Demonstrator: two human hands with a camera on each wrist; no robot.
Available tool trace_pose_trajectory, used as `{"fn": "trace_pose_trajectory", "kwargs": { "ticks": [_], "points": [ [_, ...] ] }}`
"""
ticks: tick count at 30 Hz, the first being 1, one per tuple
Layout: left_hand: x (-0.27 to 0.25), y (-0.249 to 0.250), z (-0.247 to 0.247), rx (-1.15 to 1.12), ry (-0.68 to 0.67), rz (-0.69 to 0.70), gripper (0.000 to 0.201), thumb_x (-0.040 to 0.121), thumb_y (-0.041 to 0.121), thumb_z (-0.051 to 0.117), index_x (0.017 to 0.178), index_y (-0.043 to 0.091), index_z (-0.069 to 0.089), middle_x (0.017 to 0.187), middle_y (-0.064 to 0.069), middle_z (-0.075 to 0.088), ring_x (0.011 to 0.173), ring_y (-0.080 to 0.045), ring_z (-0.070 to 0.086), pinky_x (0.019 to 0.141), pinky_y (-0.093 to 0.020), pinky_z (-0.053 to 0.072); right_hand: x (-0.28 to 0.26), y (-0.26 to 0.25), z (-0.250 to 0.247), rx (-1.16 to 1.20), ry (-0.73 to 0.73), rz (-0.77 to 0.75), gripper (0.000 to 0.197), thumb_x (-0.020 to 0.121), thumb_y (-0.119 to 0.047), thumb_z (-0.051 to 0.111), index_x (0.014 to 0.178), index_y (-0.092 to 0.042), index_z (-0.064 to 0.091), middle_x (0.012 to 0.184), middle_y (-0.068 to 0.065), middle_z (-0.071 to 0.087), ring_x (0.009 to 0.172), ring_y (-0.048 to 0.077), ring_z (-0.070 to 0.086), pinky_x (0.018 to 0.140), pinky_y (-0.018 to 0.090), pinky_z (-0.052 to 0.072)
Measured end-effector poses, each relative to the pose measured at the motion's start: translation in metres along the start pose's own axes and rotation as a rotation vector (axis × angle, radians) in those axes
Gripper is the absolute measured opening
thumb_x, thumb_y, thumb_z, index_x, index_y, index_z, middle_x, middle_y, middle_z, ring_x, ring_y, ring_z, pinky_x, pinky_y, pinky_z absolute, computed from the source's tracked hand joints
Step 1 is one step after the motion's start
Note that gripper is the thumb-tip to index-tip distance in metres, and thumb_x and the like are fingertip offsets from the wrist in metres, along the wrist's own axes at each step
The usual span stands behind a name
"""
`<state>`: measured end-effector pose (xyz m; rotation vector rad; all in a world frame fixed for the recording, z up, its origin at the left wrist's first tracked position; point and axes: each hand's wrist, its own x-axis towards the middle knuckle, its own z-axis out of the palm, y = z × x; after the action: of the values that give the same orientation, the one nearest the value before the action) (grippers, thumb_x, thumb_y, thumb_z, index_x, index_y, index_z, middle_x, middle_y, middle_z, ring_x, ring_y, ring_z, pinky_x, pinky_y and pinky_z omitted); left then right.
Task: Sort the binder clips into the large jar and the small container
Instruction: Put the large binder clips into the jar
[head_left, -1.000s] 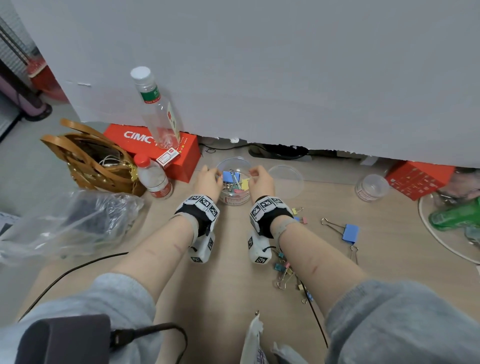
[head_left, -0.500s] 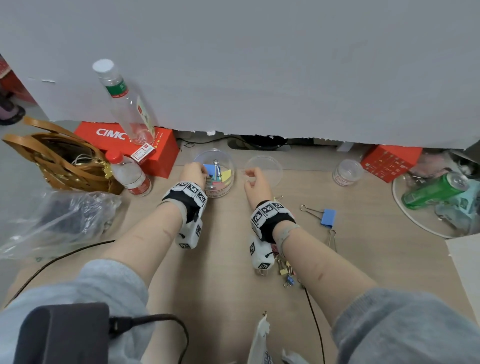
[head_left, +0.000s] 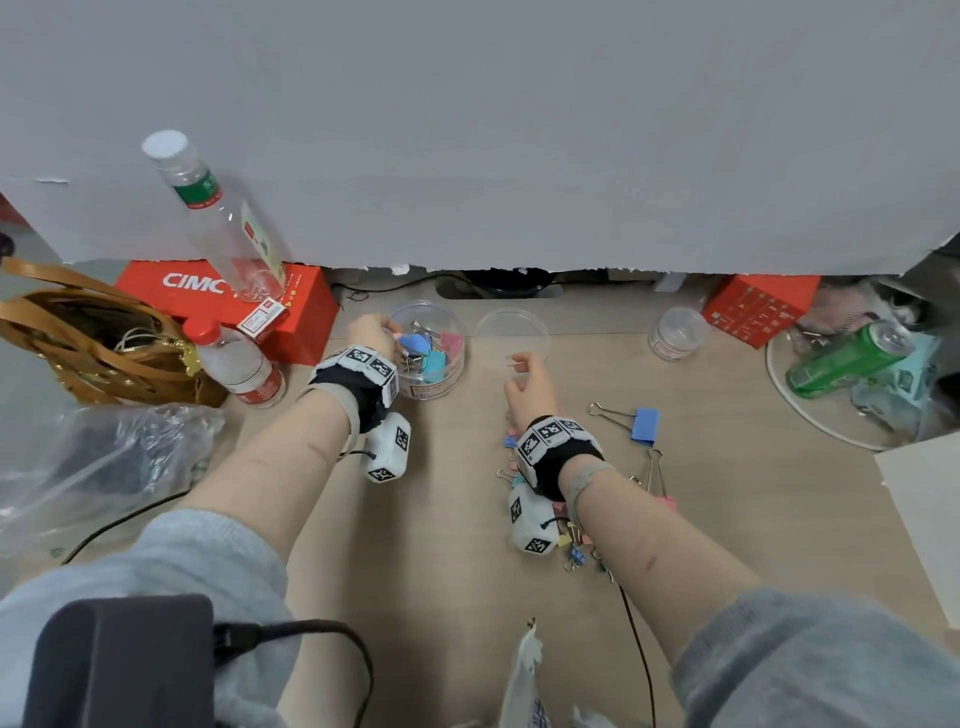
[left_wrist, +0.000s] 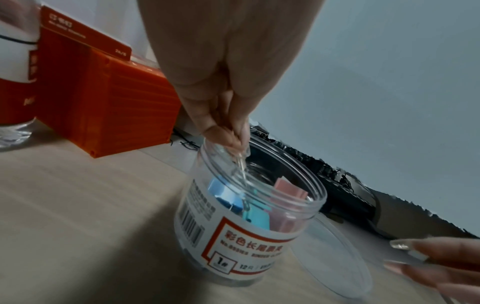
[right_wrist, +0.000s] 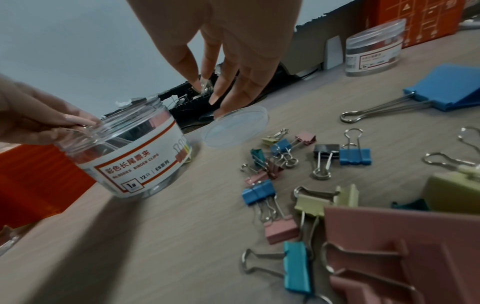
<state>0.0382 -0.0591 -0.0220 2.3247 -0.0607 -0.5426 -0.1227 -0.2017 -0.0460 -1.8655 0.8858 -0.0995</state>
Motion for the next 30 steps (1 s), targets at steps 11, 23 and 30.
{"fn": "trace_pose_trajectory", "kwargs": {
  "ticks": [11,23,30],
  "points": [
    [-0.010,0.001,0.022,0.817,-0.187,0.323,0.043,0.085,0.004,0.046,0.120,0.027,0.056,0.111,-0.005,0.064,0.112,-0.026,0.053,0.096,-0.033,0.032,0.001,0.012,-0.019,-0.048,0.038,0.020,0.040,0.082,-0.005,0.044,0.119,-0.019,0.049,0.124,0.003,0.053,0.093,0.022,0.054,0.089,0.047,0.050],
    [-0.036,0.011,0.031,0.343,0.196,0.471,0.037,0.079,-0.009,0.042,0.109,0.006,0.060,0.116,-0.018,0.053,0.113,-0.035,0.041,0.094,-0.039,0.032,-0.003,0.029,-0.039,-0.239,0.129,0.048,0.034,0.088,-0.010,0.046,0.121,-0.014,0.050,0.125,0.005,0.056,0.118,0.026,0.049,0.101,0.041,0.039],
    [-0.074,0.031,0.072,0.440,0.145,0.719,0.030,0.085,0.004,0.046,0.110,0.011,0.060,0.114,-0.010,0.055,0.114,-0.029,0.044,0.094,-0.034,0.030,0.000,0.059,-0.075,-0.461,0.251,0.215,0.037,0.088,-0.015,0.049,0.125,-0.018,0.046,0.133,0.006,0.047,0.129,0.025,0.036,0.106,0.038,0.025]
  ]
}}
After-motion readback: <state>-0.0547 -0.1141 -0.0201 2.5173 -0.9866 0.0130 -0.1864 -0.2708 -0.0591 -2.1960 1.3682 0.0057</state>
